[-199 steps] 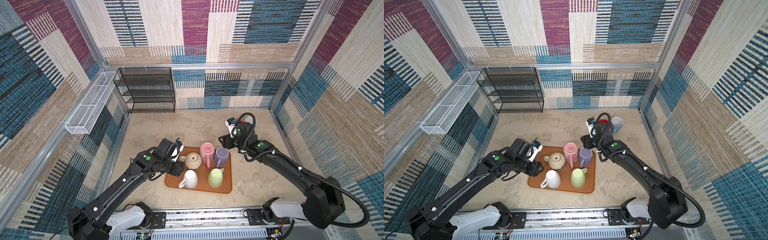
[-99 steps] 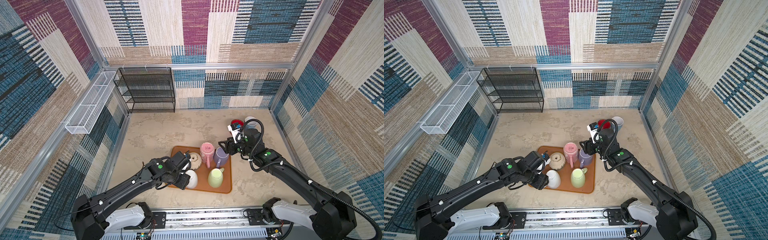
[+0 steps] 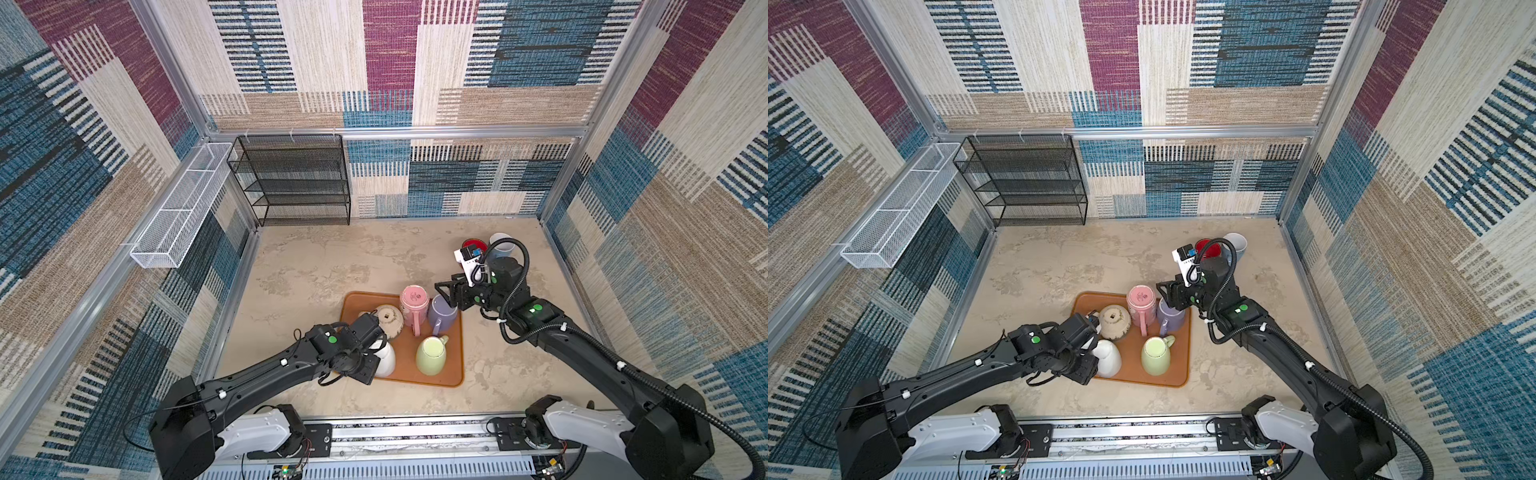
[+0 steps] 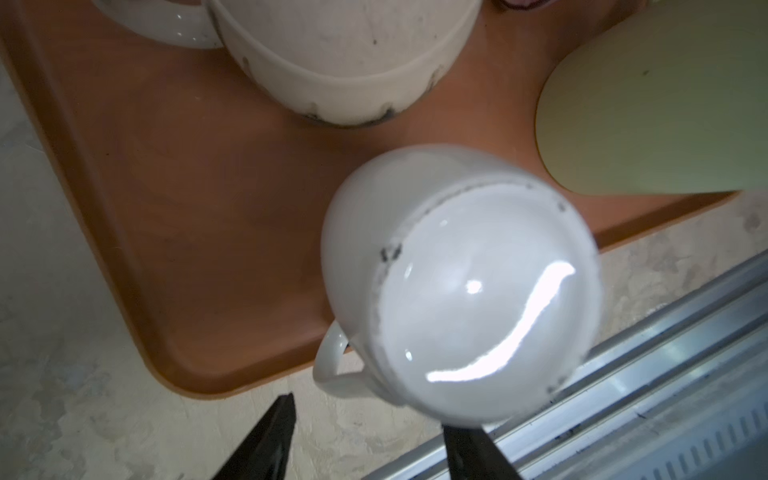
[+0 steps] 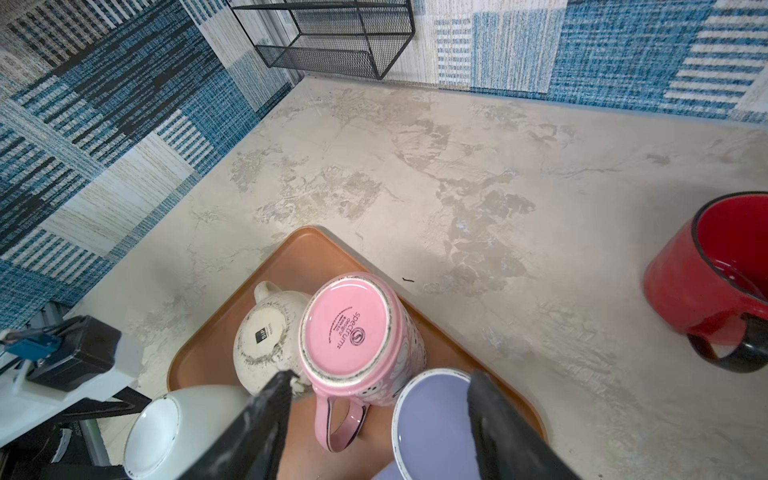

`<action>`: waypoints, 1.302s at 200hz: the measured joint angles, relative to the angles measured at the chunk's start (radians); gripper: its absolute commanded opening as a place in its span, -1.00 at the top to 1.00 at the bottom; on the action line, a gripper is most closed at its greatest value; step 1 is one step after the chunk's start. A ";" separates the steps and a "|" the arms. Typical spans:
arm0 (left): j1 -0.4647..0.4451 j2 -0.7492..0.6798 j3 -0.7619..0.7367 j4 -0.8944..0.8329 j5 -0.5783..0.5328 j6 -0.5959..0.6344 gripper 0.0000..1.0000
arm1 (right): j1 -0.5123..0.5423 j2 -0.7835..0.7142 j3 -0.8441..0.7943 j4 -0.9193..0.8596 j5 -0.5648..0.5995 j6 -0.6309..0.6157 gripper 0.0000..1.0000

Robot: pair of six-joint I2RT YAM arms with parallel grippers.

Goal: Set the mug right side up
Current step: 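Release the red mug with the right gripper while the left gripper nears the white mug, then lower the left gripper around the upside-down white mug and close it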

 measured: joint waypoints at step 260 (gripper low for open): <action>-0.004 0.046 -0.043 0.087 -0.075 -0.059 0.28 | 0.000 0.003 -0.007 0.000 0.002 0.004 -0.37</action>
